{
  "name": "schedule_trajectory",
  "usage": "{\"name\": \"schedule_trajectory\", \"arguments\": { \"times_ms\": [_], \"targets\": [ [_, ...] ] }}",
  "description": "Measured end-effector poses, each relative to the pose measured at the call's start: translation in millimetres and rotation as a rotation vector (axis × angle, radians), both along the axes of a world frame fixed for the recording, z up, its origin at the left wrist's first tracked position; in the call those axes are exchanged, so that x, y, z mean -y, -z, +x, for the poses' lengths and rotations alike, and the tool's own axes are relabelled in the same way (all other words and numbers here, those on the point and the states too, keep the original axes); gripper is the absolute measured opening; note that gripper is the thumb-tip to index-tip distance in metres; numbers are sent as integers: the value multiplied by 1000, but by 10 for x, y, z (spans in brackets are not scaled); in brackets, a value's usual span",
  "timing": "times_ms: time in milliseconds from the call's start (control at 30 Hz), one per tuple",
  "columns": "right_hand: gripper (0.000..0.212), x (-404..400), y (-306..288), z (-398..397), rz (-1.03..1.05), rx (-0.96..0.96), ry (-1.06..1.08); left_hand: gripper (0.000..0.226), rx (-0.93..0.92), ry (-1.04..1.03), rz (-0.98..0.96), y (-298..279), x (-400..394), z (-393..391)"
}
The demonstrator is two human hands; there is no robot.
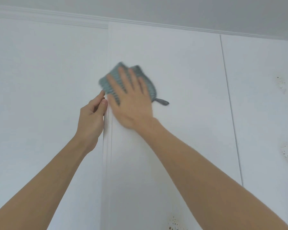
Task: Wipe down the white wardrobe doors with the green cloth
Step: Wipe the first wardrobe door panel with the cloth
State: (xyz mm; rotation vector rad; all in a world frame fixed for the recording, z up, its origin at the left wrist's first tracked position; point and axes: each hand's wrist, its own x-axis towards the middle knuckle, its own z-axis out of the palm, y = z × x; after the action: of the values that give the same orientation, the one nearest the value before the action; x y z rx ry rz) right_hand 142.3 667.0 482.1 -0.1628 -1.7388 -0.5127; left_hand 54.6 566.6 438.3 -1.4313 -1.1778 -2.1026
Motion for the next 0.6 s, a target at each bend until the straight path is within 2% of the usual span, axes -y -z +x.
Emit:
{"name": "schedule_trajectory", "arguments": {
  "times_ms": [67, 133, 200, 267, 333, 400, 500, 600],
  "targets": [
    [55, -52, 63, 67, 134, 106, -12, 32, -10, 10, 12, 16, -21, 19],
    [55, -351, -69, 287, 108, 67, -8, 36, 2, 16, 14, 13, -22, 2],
    [58, -765, -201, 579, -67, -135, 16, 41, 4, 3, 0, -3, -8, -49],
    [57, -1129, -217, 871, -325, -315, 51, 41, 9, -2, -21, -4, 6, -87],
    [57, -1242, -175, 1002, -557, -382, 39, 41, 12, 4, -28, 0, 15, -82],
    [57, -1112, -183, 923, -642, -421, 33, 40, 12, 11, -27, 10, 14, -50],
    [61, -650, -142, 537, -485, -384, 51, 41, 24, 33, -20, 15, 5, -53],
    [59, -131, 191, 82, -132, -143, -1, 40, 13, 48, -18, 11, 21, -73]
  ]
}}
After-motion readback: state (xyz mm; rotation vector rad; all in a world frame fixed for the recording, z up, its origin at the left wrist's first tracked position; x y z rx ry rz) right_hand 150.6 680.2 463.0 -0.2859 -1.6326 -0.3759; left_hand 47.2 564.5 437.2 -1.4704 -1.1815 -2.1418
